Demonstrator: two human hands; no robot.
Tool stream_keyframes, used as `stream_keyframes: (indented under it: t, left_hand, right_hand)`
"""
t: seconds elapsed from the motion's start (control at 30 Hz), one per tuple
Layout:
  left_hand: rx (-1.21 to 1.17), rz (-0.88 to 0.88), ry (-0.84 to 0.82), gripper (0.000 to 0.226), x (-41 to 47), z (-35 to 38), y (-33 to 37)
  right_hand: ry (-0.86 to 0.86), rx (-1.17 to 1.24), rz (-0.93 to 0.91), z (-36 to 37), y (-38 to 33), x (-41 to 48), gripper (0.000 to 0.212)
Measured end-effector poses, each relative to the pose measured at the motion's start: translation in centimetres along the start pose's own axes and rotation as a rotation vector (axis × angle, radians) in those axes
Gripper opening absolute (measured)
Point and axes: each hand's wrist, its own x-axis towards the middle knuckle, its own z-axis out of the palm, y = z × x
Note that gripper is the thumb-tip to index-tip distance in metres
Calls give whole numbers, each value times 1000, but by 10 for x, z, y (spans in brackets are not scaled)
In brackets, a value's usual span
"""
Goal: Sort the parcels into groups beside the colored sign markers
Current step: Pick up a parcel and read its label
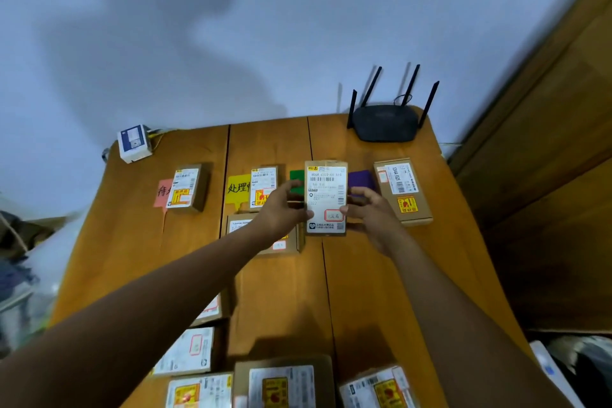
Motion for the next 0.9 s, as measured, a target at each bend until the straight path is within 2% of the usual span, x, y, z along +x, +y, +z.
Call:
stream_keyframes:
  t: [0.17, 0.3, 0.4, 0.57, 0.7, 0.77, 0.9]
  left_hand:
    - [-8, -74, -13, 66, -2, -9, -29]
    - [-16, -198, -83, 59, -18, -22, -70]
    - [-21, -273, -130, 52, -22, -29, -95]
    - [-16, -266, -182, 30, -1, -9, -107]
    - [-94, -340, -209, 36, 20, 28, -117]
    - [-125, -385, -216, 47, 28, 44, -121]
    - [-136, -403, -214, 53, 48, 60, -128]
  right_hand:
    - [-42, -43, 65, 18, 21, 3, 38]
    - [-97, -141, 216, 41, 57, -6, 46]
    - [-79, -156, 292, 51, 81, -9, 50]
    - [19, -179, 369, 28, 101, 5, 45]
    - [105, -181, 381, -1, 114, 26, 48]
    - [128, -180, 370, -10, 117, 39, 46]
    - [163, -197, 346, -18, 120, 65, 45]
